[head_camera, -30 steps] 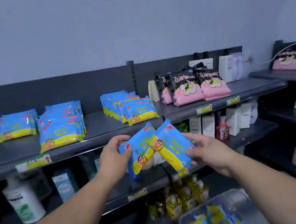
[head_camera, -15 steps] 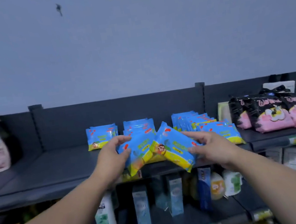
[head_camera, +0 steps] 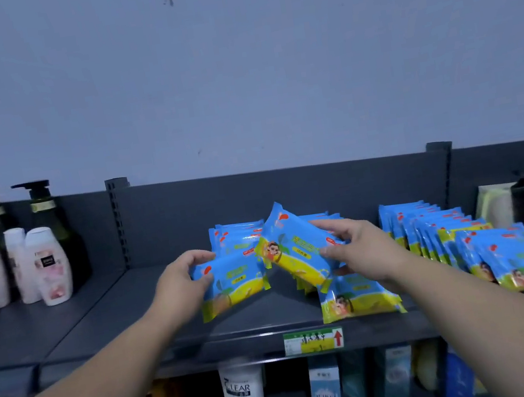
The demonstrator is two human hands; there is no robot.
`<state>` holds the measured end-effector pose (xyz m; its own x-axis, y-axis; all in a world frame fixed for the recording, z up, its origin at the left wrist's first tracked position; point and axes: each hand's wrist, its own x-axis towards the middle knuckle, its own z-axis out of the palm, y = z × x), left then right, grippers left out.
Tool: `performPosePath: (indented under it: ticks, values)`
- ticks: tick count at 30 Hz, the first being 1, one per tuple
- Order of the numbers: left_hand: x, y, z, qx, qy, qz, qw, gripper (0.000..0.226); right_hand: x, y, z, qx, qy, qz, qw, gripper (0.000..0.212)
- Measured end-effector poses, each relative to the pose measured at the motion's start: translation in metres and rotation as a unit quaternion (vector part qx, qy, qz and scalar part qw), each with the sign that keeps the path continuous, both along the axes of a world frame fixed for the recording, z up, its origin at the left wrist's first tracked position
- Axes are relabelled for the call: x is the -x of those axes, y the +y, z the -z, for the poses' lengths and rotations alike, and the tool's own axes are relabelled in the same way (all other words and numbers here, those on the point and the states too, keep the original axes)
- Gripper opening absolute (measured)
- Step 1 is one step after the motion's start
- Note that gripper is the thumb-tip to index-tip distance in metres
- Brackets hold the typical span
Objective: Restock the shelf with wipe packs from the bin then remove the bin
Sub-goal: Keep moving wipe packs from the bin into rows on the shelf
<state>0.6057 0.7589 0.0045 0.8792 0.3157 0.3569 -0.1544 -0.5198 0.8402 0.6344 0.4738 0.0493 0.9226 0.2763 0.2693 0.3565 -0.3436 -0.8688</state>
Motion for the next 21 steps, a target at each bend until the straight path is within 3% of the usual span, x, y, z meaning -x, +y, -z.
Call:
performPosePath:
  ticks: [5, 10, 21]
  values:
    - [-0.034, 0.022, 0.006, -0.007, 0.067, 0.007, 0.998, 0.027, -0.047, 0.034, -0.009, 0.102, -0.035, -0.022, 0.994, 0.047]
    - [-0.065, 0.047, 0.008, -0.033, 0.132, 0.005, 0.991, 0.024, -0.088, 0.067, -0.018, 0.271, -0.068, -0.076, 0.957, 0.05]
    - [-0.13, 0.066, 0.0, -0.006, 0.114, 0.05, 0.992, 0.03, -0.131, 0.11, -0.013, 0.382, -0.041, -0.075, 0.92, 0.045]
